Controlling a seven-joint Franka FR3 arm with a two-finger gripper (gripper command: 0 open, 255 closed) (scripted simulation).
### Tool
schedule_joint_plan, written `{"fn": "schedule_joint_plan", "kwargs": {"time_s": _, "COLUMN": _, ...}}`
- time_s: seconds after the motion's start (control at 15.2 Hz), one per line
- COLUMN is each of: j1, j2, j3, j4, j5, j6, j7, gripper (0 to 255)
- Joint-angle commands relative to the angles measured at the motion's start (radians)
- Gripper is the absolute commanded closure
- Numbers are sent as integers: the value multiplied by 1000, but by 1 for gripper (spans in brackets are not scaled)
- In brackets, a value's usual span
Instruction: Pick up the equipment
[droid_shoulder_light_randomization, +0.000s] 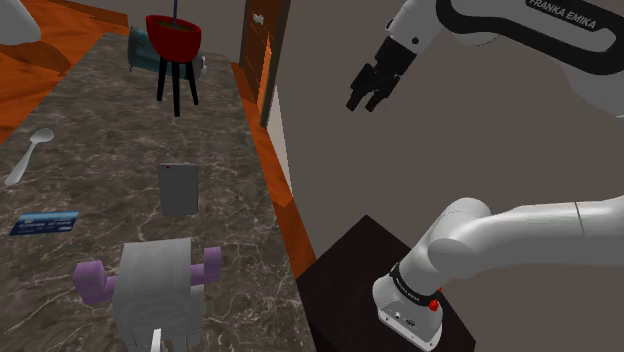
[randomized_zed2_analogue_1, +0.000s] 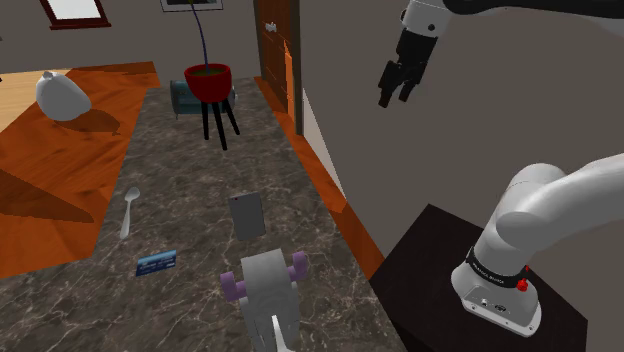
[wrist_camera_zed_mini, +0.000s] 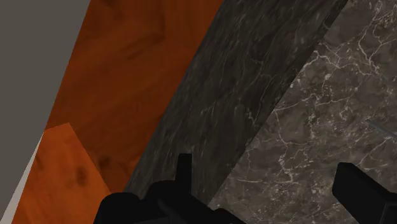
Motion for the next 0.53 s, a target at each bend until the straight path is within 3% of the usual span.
{"fn": "schedule_joint_plan", "kwargs": {"time_s": 0.0, "j1": 0, "j2": 0, "j3": 0, "j4": 0, "j5": 0, "j6": 0, "j7": 0, "gripper": 0}}
{"fn": "schedule_joint_plan", "kwargs": {"time_s": 0.46, "j1": 95, "j2": 236, "j3": 58, "j4": 135, "j5": 1, "j6": 74, "j7": -128, "gripper": 0}}
